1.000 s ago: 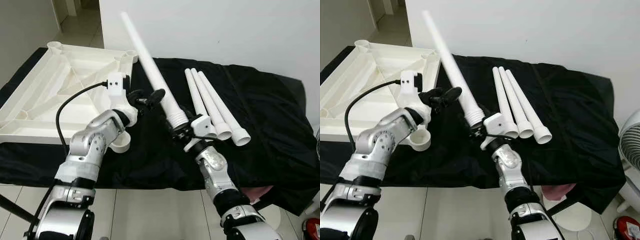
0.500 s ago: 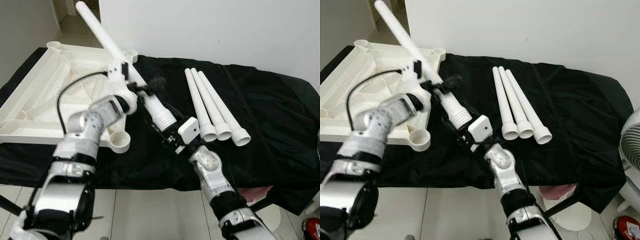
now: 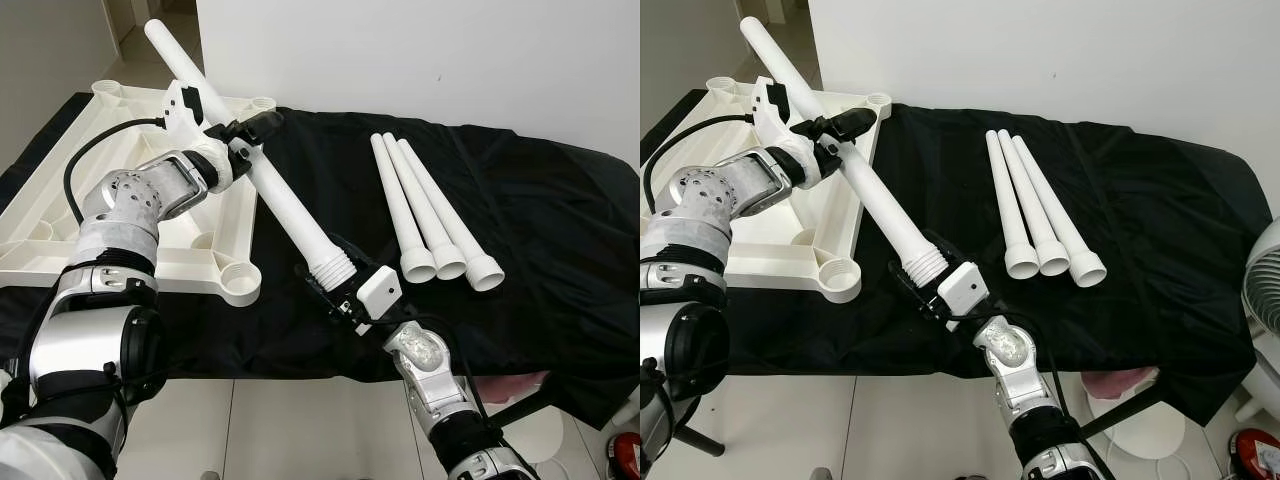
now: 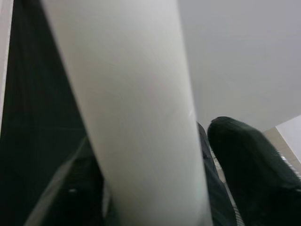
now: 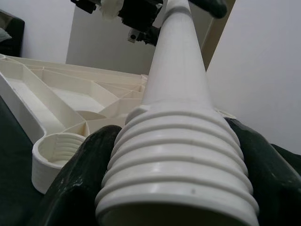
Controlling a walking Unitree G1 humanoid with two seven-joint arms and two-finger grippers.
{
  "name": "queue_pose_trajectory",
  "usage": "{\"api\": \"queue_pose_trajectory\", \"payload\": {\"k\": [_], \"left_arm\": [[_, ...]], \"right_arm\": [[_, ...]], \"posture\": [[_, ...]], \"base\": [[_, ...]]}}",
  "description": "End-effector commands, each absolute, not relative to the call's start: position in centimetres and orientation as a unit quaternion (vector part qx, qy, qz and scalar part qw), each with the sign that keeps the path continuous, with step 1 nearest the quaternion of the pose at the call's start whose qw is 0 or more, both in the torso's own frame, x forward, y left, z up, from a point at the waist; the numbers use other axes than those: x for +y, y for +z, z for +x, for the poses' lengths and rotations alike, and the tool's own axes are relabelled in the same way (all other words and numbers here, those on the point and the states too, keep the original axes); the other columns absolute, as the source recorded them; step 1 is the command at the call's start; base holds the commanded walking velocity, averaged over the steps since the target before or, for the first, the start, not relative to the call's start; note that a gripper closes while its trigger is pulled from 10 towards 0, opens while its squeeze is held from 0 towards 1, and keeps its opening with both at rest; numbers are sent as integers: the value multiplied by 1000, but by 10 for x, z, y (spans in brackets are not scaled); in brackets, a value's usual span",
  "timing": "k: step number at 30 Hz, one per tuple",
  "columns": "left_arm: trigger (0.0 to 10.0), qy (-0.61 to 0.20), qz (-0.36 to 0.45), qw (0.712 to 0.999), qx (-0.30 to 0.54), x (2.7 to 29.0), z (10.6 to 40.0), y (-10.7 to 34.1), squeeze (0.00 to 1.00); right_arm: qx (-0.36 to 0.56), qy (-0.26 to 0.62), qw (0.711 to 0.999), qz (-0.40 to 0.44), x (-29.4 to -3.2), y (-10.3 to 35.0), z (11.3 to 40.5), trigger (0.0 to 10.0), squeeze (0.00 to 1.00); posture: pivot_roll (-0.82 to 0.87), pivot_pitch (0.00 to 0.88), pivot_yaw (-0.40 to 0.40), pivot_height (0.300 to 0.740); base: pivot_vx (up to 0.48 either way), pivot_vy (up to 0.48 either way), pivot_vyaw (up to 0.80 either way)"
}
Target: Building children table
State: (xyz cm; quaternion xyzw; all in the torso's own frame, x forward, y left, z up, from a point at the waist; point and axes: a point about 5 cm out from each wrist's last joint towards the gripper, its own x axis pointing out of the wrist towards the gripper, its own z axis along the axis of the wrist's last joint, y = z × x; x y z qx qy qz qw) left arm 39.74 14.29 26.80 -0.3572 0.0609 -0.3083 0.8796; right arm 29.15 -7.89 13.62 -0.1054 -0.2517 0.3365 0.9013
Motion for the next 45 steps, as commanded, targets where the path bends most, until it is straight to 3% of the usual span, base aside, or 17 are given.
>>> {"api": "queue_pose_trajectory", "payload": {"k": [1,12,13,14,15,20,25,26,27,28,45], "left_arm": [[0,-368,-361,855,51,131,394,275,0],[0,-369,-380,847,46,131,396,279,0],[0,-368,-377,849,44,131,396,280,0],[0,-368,-377,849,44,131,396,280,0],[10000,-373,-364,853,38,130,396,283,0],[10000,-392,-342,854,8,125,390,295,0],[10000,-375,-256,890,-34,112,382,304,0],[10000,-368,-244,896,-44,109,381,306,0],[10000,-368,-244,896,-44,109,381,306,0],[10000,-359,-226,904,-55,107,381,306,0],[10000,-335,-105,925,-145,65,355,306,0]], "right_arm": [[-250,329,904,-112,-82,137,293,10000,0],[-248,323,908,-100,-82,139,294,10000,0],[-242,323,911,-88,-82,138,294,10000,1000],[-242,323,911,-88,-82,138,294,10000,1000],[-236,325,913,-71,-82,138,294,10000,1000],[-228,314,921,-26,-83,142,296,10000,1000],[-206,284,936,-38,-84,144,305,10000,1000],[-193,277,940,-46,-84,143,308,10000,851],[-193,277,940,-46,-84,143,308,10000,851],[-183,267,944,-56,-84,142,310,10000,0],[-136,256,952,-96,-78,156,322,10000,0]], "posture": [[62,24,-30,740],[66,20,-38,740],[66,19,-39,740],[66,19,-39,740],[64,16,-39,740],[61,13,-44,740],[58,13,-49,740],[59,13,-50,740],[59,13,-50,740],[57,14,-52,740],[60,8,-75,740]], "base": [[0,0,0],[0,0,0],[0,0,0],[0,0,0],[0,0,0],[0,0,0],[0,0,0],[0,0,0],[0,0,0],[0,0,0],[0,0,0]]}}
